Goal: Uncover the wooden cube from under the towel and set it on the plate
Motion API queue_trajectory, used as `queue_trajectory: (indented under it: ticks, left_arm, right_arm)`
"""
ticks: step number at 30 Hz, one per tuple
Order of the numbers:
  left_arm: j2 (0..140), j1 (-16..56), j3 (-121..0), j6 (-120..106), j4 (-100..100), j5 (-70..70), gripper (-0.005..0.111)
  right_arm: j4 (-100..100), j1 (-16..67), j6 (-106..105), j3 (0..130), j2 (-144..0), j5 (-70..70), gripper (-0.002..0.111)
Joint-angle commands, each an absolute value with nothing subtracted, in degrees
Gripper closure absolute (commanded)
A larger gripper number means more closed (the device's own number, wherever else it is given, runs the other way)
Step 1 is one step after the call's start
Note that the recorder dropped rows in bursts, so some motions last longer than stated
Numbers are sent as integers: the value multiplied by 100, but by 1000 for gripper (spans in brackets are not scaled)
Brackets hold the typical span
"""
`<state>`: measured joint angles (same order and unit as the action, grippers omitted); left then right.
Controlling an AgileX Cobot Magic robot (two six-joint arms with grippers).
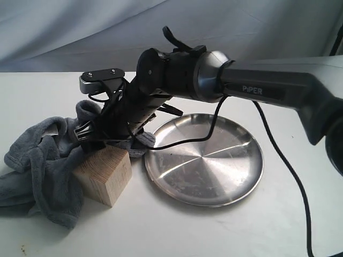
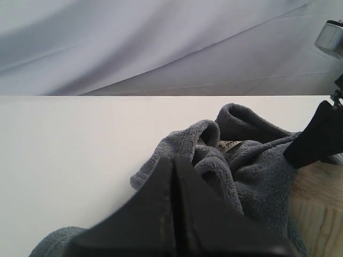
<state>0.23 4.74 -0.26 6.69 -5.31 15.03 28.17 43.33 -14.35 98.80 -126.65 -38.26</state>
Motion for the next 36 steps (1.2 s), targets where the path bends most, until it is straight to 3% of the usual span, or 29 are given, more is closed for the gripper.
queue_trajectory:
  ticks: [1, 17, 24, 28, 31, 36]
  left_arm:
    - [0, 456, 0, 690, -503, 1433, 106]
    - [0, 456, 0, 704, -503, 1433, 106]
    - [0, 456, 0, 688, -503, 1433, 106]
    - [0, 456, 0, 688, -503, 1433, 106]
    - [0, 456, 0, 702, -503, 1433, 106]
    - [0, 456, 0, 702, -503, 1433, 106]
  right_arm:
    - [2914, 4332, -1424, 9874, -12719, -3594, 47]
    - [3486, 4332, -1670, 9874, -12693, -2458, 108]
    - [5338, 4340, -3570, 9874, -12682, -2362, 108]
    - [5430, 4325, -3254, 9874, -12678, -2558, 108]
    - [4874, 4221, -2736, 9874, -12678, -2661, 95]
    - [4095, 4045, -1858, 9874, -12692, -2893, 59]
